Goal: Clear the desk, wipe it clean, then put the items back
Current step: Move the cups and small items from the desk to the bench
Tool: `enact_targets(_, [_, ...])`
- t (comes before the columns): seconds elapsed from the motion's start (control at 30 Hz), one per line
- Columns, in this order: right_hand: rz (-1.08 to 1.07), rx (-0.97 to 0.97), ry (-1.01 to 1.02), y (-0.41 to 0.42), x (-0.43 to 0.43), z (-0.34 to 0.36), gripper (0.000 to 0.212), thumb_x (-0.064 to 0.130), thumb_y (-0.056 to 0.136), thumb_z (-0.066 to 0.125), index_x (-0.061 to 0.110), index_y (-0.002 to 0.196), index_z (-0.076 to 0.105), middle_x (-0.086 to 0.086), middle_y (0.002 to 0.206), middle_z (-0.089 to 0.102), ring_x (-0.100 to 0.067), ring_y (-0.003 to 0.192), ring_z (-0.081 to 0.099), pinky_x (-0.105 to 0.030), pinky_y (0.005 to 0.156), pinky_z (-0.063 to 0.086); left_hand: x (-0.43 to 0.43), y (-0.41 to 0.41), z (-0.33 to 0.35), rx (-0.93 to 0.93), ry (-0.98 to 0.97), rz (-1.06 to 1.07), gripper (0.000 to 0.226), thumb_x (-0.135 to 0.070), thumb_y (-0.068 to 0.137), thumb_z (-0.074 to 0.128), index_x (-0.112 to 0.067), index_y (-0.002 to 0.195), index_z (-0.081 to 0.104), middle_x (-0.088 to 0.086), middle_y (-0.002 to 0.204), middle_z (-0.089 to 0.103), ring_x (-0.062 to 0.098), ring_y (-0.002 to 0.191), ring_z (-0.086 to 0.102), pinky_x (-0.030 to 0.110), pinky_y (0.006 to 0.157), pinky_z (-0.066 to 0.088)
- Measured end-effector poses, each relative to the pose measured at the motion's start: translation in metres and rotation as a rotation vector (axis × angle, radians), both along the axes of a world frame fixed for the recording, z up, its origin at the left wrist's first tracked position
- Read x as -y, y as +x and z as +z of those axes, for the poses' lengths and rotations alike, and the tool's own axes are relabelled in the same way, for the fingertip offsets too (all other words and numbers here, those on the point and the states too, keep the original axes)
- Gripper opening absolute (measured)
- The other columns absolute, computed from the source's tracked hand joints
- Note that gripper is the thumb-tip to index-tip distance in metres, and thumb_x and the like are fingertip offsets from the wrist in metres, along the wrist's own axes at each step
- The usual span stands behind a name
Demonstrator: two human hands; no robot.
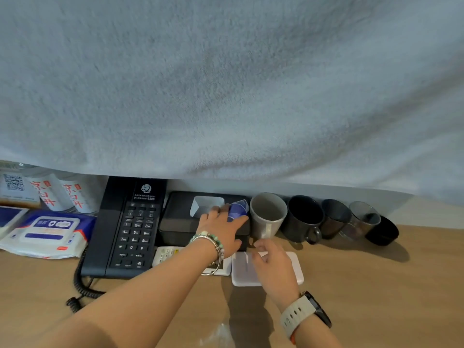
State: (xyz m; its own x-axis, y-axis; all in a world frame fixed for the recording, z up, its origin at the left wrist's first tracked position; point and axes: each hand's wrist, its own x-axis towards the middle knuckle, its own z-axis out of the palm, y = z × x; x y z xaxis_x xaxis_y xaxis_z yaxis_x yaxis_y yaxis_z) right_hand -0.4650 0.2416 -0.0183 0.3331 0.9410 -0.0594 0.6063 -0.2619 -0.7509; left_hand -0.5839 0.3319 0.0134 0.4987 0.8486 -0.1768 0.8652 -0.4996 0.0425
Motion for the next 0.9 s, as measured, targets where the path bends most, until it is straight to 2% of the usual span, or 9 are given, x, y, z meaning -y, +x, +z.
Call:
enact_targets(0.1, [0.003,-0.018,-0.011,0.004,0.001,-0.002,0.014,0.02,0.094,0.05,0.027,0.105,0.054,0.006,0.11,0.052,-0.012,0.092,0.054,-0.023,0.075,0.04,0.002,-0.003,-0.006,0.009,0.032,0.029,0.057,-0.041,0.093,0.041,-0.032,0.145,0.021,0.0,0.152,0.025,0.028,0.139,0.016,0.042,0.107,0.022])
enact_targets(0.2, [0.002,-0.044,-0.004,0.001,0.003,-0.002,0.013,0.019,0.094,0.05,0.031,0.1,0.05,0.006,0.111,0.055,-0.011,0.094,0.055,-0.024,0.078,0.043,0.011,-0.014,-0.007,0.225,0.127,0.085,0.039,-0.036,0.095,0.041,-0.031,0.133,0.045,-0.008,0.139,0.045,0.018,0.135,0.028,0.036,0.104,0.026])
enact_targets(0.27, [0.015,-0.076,0.006,-0.005,0.003,0.0,0.013,0.019,0.095,0.05,0.029,0.102,0.052,0.006,0.109,0.056,-0.01,0.094,0.054,-0.023,0.078,0.042,0.02,-0.027,-0.005,0.434,0.158,0.113,0.027,-0.029,0.095,0.045,-0.029,0.116,0.061,-0.006,0.119,0.059,0.015,0.12,0.046,0.029,0.094,0.033])
enact_targets(0.33, [0.047,-0.097,0.019,-0.015,0.004,0.005,0.014,0.019,0.095,0.05,0.026,0.105,0.055,0.008,0.105,0.056,-0.008,0.092,0.053,-0.019,0.076,0.04,0.031,-0.043,0.0,0.591,0.145,0.163,0.022,-0.023,0.094,0.048,-0.023,0.106,0.068,-0.003,0.103,0.066,0.015,0.099,0.058,0.021,0.079,0.037])
enact_targets(0.43, [0.112,-0.109,0.039,-0.04,0.005,0.012,0.014,0.018,0.095,0.049,0.025,0.105,0.055,0.008,0.101,0.057,-0.003,0.088,0.052,-0.01,0.069,0.037,0.049,-0.077,0.005,0.683,0.12,0.271,0.019,-0.022,0.095,0.049,-0.022,0.107,0.064,-0.006,0.08,0.064,0.009,0.067,0.053,0.013,0.056,0.032])
enact_targets(0.5, [0.161,-0.127,0.05,-0.062,0.008,0.016,0.014,0.018,0.096,0.049,0.024,0.107,0.056,0.009,0.1,0.058,-0.002,0.089,0.053,-0.011,0.071,0.039,0.06,-0.102,0.005,0.701,0.093,0.334,0.021,-0.022,0.095,0.049,-0.023,0.115,0.054,-0.008,0.068,0.056,0.006,0.054,0.047,0.016,0.051,0.033])
enact_targets(0.63, [0.277,-0.121,0.049,-0.119,0.016,0.019,0.024,0.022,0.096,0.048,0.023,0.119,0.054,0.009,0.106,0.057,-0.002,0.091,0.053,-0.017,0.073,0.041,0.082,-0.156,0.0,0.703,0.066,0.479,0.035,-0.021,0.093,0.051,-0.024,0.126,0.039,-0.008,0.064,0.05,0.009,0.054,0.046,0.027,0.052,0.034])
enact_targets(0.77, [0.406,-0.169,0.051,-0.195,0.029,0.016,0.041,0.025,0.096,0.05,0.03,0.135,0.042,0.009,0.122,0.05,-0.007,0.103,0.055,-0.025,0.087,0.047,0.115,-0.224,-0.005,0.686,0.055,0.551,0.022,-0.02,0.093,0.051,-0.017,0.114,0.045,-0.007,0.071,0.051,0.014,0.061,0.048,0.028,0.053,0.031])
enact_targets(0.9, [0.597,-0.092,0.043,-0.291,0.05,0.009,0.032,0.022,0.097,0.048,0.029,0.128,0.051,0.013,0.114,0.048,0.005,0.091,0.047,-0.004,0.072,0.037,0.157,-0.312,-0.018,0.707,0.001,0.684,0.013,-0.018,0.093,0.051,-0.016,0.105,0.049,-0.005,0.076,0.055,0.016,0.066,0.05,0.028,0.056,0.035])
